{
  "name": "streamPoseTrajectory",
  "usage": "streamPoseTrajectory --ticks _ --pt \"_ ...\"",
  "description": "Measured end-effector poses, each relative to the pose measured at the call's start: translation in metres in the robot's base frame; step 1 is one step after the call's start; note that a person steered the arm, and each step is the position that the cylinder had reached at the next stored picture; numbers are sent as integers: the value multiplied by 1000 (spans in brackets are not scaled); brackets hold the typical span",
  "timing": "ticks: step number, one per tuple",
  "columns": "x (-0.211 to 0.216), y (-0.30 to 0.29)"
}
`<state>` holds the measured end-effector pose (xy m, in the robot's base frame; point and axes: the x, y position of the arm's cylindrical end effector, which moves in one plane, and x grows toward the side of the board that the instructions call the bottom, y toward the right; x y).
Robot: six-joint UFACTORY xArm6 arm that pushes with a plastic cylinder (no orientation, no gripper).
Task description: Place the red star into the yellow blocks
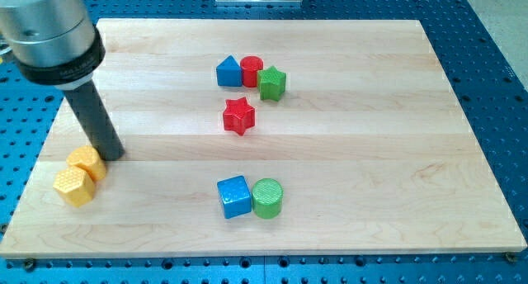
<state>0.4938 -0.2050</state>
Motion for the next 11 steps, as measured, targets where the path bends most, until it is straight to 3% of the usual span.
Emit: streamPoseTrajectory --ticks 1,2,3,4,5,7,11 --pt "2 25" --pt "14 110" --pt "-24 195" --pt "-66 221" --pt "-71 171" --pt "-28 37" --pt "23 66"
